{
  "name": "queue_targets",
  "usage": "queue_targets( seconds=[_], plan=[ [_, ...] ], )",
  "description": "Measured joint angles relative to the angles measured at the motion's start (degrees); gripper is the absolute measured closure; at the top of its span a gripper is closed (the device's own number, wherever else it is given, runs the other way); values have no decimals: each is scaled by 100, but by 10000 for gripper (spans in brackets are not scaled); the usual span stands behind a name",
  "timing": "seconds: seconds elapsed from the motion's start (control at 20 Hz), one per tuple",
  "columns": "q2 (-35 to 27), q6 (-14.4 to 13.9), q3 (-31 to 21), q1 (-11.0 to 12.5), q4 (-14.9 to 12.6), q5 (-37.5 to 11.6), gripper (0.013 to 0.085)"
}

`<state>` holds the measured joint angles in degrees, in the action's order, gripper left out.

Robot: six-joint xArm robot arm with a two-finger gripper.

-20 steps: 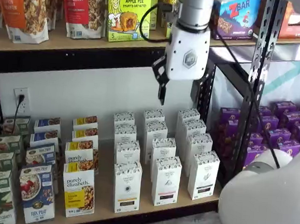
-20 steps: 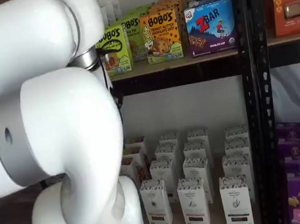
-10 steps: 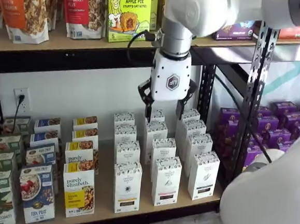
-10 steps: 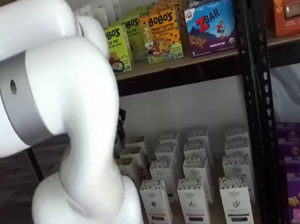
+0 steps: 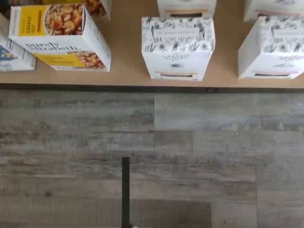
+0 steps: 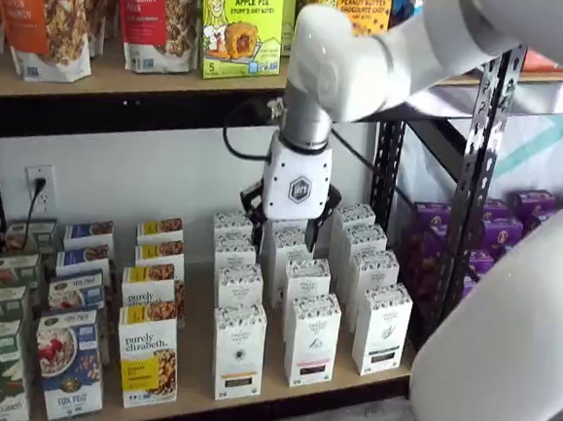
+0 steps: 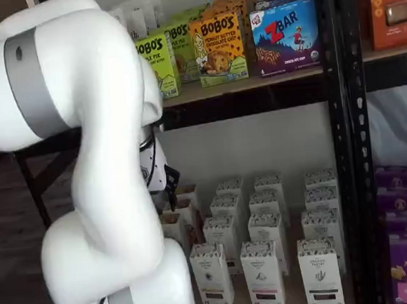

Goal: Pick up the white box with a yellow strip in the middle, on the bottom shelf, the fourth box from the left

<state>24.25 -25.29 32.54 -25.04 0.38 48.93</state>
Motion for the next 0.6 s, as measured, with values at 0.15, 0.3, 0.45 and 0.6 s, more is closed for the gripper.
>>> queue_targets(
  seconds=[0.15,0.3,0.45,0.6],
  plan=[
    [-451,207,36,43,234,-383,130],
    [-1063,287,162,49,318,-760,130],
    [-1598,322,295,58,334,-1053,130],
    [-2010,436,380,110,395,-1352,130]
  ],
)
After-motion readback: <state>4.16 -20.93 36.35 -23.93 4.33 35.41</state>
